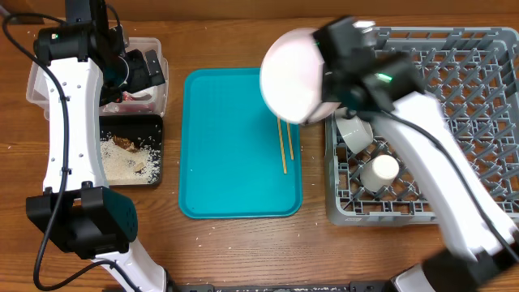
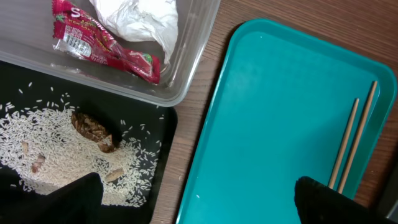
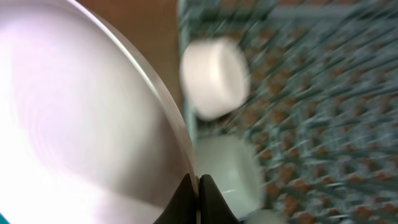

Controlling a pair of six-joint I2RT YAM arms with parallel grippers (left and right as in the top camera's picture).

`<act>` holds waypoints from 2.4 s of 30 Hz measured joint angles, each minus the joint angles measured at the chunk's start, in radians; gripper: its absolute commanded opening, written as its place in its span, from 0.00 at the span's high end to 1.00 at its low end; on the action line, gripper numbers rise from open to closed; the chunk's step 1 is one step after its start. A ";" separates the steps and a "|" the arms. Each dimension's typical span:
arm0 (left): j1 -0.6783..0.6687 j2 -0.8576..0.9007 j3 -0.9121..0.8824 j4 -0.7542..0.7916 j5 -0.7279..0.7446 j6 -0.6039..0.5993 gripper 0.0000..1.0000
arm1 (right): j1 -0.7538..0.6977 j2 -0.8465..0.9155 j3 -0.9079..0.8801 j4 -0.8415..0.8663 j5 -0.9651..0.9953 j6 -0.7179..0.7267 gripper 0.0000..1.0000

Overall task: Sort waste into correct bins and load items into the dishwasher
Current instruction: 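Lift the white plate and stand it upright at the back of the rack, then move the right gripper to the chopsticks and grasp one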

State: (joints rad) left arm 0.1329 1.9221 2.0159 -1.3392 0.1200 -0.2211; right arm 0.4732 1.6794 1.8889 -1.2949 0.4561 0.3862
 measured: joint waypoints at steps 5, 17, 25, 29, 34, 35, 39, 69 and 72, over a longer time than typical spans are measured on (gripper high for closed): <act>0.000 0.000 0.000 0.000 0.000 0.000 0.00 | -0.050 -0.083 0.008 0.000 0.223 -0.033 0.96; 0.000 0.000 0.000 0.000 0.000 0.000 0.00 | -0.320 0.087 -0.186 0.425 0.529 -0.174 0.96; 0.000 0.000 0.000 0.000 0.000 0.000 0.00 | -0.321 0.207 -0.204 0.500 0.542 -0.256 0.96; 0.000 0.000 0.000 0.000 0.000 0.000 0.00 | -0.321 0.222 -0.204 0.483 0.518 -0.258 0.96; 0.000 0.000 0.000 0.000 0.000 0.000 0.00 | -0.321 0.269 -0.204 0.452 0.510 -0.259 0.58; 0.000 0.000 0.000 0.000 0.000 0.000 0.00 | -0.321 0.272 -0.204 0.453 0.509 -0.258 0.08; 0.000 0.000 0.000 0.000 0.000 0.000 0.00 | -0.321 0.274 -0.204 0.441 0.508 -0.256 0.00; 0.000 0.000 0.000 0.000 0.000 0.000 0.00 | 0.096 0.346 -0.325 0.465 -0.420 -0.002 0.43; 0.000 0.000 0.000 0.000 0.000 0.000 0.00 | 0.103 0.382 -0.326 0.491 -0.411 0.003 0.43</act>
State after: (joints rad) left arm 0.1329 1.9221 2.0159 -1.3392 0.1204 -0.2211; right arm 0.5766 2.0613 1.5631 -0.8040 0.0452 0.3893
